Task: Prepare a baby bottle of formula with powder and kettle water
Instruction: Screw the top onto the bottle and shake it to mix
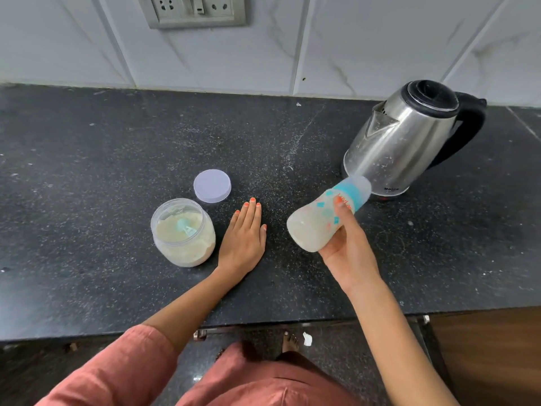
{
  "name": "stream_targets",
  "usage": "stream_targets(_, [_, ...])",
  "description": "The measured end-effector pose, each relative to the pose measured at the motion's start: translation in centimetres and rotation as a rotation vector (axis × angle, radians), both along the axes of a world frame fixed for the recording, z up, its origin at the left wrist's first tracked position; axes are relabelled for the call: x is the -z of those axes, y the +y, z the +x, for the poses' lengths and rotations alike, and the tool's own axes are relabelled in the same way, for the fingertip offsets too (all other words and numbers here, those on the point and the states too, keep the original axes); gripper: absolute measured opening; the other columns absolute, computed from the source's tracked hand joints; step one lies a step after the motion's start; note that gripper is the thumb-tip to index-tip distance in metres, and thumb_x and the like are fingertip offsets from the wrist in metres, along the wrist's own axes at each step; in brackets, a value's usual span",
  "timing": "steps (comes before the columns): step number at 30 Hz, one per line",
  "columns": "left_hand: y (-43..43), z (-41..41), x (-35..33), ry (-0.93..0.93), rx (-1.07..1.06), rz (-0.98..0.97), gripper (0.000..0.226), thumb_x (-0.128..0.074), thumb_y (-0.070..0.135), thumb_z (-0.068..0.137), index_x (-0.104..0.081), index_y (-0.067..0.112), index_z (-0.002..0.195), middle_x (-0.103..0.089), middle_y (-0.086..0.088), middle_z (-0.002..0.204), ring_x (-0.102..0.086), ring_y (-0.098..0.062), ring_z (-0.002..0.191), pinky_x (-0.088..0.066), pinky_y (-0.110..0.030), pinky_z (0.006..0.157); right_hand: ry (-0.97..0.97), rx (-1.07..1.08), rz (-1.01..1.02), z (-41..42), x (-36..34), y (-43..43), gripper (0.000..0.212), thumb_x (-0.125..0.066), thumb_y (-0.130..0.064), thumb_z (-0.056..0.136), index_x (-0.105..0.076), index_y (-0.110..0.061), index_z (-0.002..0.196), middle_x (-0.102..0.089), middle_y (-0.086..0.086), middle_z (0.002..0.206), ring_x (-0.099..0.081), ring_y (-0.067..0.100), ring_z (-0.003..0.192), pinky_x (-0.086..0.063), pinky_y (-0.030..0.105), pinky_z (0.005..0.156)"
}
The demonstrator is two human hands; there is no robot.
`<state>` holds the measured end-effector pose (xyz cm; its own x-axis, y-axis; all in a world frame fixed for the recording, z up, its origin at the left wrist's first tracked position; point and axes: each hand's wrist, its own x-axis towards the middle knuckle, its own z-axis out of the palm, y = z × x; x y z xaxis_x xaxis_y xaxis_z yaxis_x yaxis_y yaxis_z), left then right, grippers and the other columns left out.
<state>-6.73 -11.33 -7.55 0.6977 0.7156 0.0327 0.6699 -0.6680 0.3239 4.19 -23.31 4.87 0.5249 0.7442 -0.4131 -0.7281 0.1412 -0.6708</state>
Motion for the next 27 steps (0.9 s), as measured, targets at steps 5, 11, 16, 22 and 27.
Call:
stream_targets(5, [0.0, 0.0, -0.1, 0.006, 0.002, -0.008, 0.052, -0.018, 0.028, 0.101, -0.006, 0.008, 0.147, -0.001, -0.006, 0.157, 0.001, -0.017, 0.144, 0.007, -0.027, 0.113, 0.342, -0.035, 0.061, 0.2, 0.4, 0.1, 0.060, -0.074, -0.033, 0.063, -0.056, -0.004, 0.112, -0.067, 0.017, 0.101, -0.068, 0.029, 0.090, -0.060, 0.038, 0.069])
stream_targets(11, [0.0, 0.0, -0.1, 0.020, -0.001, 0.004, 0.052, -0.017, 0.029, 0.101, -0.005, 0.009, 0.147, 0.000, -0.006, 0.157, 0.002, -0.017, 0.144, 0.008, -0.026, 0.112, 0.349, -0.024, 0.049, 0.5, 0.7, 0.1, 0.048, -0.070, -0.031, 0.069, -0.056, -0.006, 0.108, -0.065, 0.016, 0.104, -0.066, 0.028, 0.091, -0.060, 0.038, 0.069])
stream_targets(16, [0.0, 0.0, 0.1, 0.008, -0.001, -0.009, 0.052, -0.018, 0.028, 0.101, -0.006, 0.008, 0.147, -0.001, -0.006, 0.157, 0.001, -0.017, 0.144, 0.006, -0.027, 0.114, 0.022, -0.034, -0.004, 0.8, 0.6, -0.2, 0.033, -0.058, -0.024, 0.074, -0.057, -0.015, 0.105, -0.070, 0.004, 0.096, -0.067, 0.015, 0.091, -0.053, 0.034, 0.084])
stream_targets(22, [0.1, 0.1, 0.1, 0.017, 0.006, -0.006, 0.055, -0.009, 0.032, 0.097, -0.007, 0.008, 0.147, -0.002, -0.006, 0.156, -0.001, -0.018, 0.144, 0.006, -0.027, 0.113, -0.494, -0.118, -0.134, 1.7, 0.6, -0.4, 0.037, -0.070, -0.004, 0.067, -0.060, -0.020, 0.099, -0.066, 0.002, 0.100, -0.062, 0.015, 0.098, -0.051, 0.033, 0.091])
stream_targets(27, [0.1, 0.1, 0.1, 0.031, 0.001, 0.004, 0.053, -0.010, 0.032, 0.099, -0.005, 0.009, 0.147, 0.000, -0.005, 0.157, 0.001, -0.017, 0.144, 0.008, -0.026, 0.112, -0.712, -0.135, -0.190, 1.9, 1.4, 0.1, 0.040, -0.074, 0.003, 0.068, -0.060, -0.022, 0.096, -0.067, -0.001, 0.096, -0.063, 0.015, 0.092, -0.051, 0.029, 0.084])
